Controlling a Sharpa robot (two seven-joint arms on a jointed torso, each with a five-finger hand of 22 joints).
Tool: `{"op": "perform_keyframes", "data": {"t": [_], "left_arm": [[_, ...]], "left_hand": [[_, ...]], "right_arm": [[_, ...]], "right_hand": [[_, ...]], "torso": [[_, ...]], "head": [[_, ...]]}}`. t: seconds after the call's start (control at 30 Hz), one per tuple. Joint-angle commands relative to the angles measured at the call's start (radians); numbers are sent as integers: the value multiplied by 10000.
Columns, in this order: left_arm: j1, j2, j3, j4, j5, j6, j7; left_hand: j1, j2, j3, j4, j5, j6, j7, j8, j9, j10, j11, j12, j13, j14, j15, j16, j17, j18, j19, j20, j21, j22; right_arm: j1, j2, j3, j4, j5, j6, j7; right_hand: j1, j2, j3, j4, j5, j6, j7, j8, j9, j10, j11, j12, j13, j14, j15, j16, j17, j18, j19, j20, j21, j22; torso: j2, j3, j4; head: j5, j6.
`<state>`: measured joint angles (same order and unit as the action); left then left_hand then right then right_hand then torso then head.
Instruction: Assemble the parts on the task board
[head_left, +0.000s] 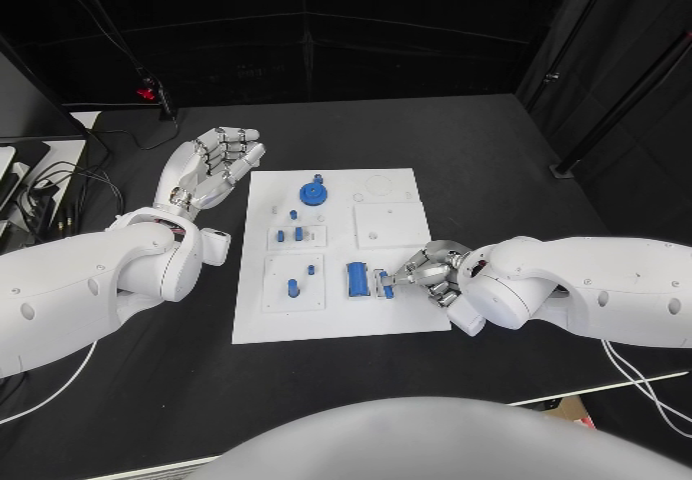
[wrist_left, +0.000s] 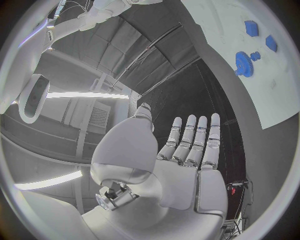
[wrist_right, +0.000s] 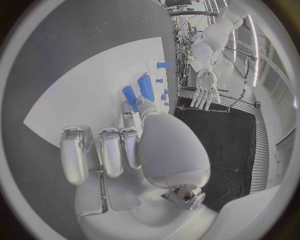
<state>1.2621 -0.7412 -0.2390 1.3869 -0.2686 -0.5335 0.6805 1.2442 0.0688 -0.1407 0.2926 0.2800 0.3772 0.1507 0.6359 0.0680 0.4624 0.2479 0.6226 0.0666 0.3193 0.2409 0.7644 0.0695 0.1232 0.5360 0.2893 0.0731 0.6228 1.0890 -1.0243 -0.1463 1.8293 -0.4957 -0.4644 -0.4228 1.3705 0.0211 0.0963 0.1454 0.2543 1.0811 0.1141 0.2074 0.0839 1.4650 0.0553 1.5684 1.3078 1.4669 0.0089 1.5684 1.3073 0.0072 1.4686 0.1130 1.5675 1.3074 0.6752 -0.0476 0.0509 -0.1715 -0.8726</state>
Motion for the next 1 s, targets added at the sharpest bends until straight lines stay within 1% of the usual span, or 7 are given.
{"op": "perform_keyframes", "data": {"t": [0.03,0.2,0.4,0.83,1.0], "left_arm": [[14,12,10,6,5,80,661],[13,16,10,6,5,87,661],[13,13,10,8,5,85,657],[13,4,10,13,5,84,650],[13,3,10,15,5,87,649]], "left_hand": [[-5,83,-71,-14,47,-11,1372,40,-10,34,-20,68,-15,-2,-24,35,-11,-108,-58,-2,61,-16],[-5,83,-71,-14,47,-11,1372,40,-10,34,-20,68,-15,-2,-24,35,-11,-108,-58,-2,61,-16],[12,92,-82,-15,60,-12,1372,42,-12,38,-21,77,-16,2,-25,47,-18,-108,-63,-1,62,-21],[12,92,-82,-15,60,-12,1372,42,-12,38,-21,77,-16,2,-25,47,-18,-108,-63,-1,62,-21],[12,92,-82,-15,60,-12,1372,42,-12,38,-21,77,-16,2,-25,47,-18,-108,-63,-1,62,-21]], "right_arm": [[15,28,5,3,-343,-9,-144],[15,55,5,-31,-596,90,-159],[15,73,5,-43,-776,131,-215],[16,164,7,-74,-855,178,-271],[16,195,7,-80,-887,196,-299]], "right_hand": [[-139,-13,-7,75,-62,70,21,-73,-1,1058,-28,24,2630,1039,-60,24,2635,-72,1022,-7,33,2634],[-258,-88,-146,167,-118,94,32,-144,-10,1058,-20,24,2630,1039,-60,24,2635,-72,1022,-6,33,2634],[-319,-163,-255,210,-148,110,39,-195,-16,1058,-13,24,2630,1039,-61,24,2635,-72,1022,-7,33,2634],[-337,-219,-334,223,-204,143,33,-223,-15,1058,-14,24,2630,1039,-64,24,2635,-72,1022,-8,33,2634],[-331,-282,-411,218,-273,163,35,-259,-16,1058,-16,24,2630,1039,-70,24,2635,-72,1022,-11,33,2634]], "torso": [[0,-3,-7],[-4,-1,1],[6,-1,-3],[2,-2,-6],[3,-3,-7]], "head": [[6,0],[4,0],[28,0],[57,0],[69,0]]}}
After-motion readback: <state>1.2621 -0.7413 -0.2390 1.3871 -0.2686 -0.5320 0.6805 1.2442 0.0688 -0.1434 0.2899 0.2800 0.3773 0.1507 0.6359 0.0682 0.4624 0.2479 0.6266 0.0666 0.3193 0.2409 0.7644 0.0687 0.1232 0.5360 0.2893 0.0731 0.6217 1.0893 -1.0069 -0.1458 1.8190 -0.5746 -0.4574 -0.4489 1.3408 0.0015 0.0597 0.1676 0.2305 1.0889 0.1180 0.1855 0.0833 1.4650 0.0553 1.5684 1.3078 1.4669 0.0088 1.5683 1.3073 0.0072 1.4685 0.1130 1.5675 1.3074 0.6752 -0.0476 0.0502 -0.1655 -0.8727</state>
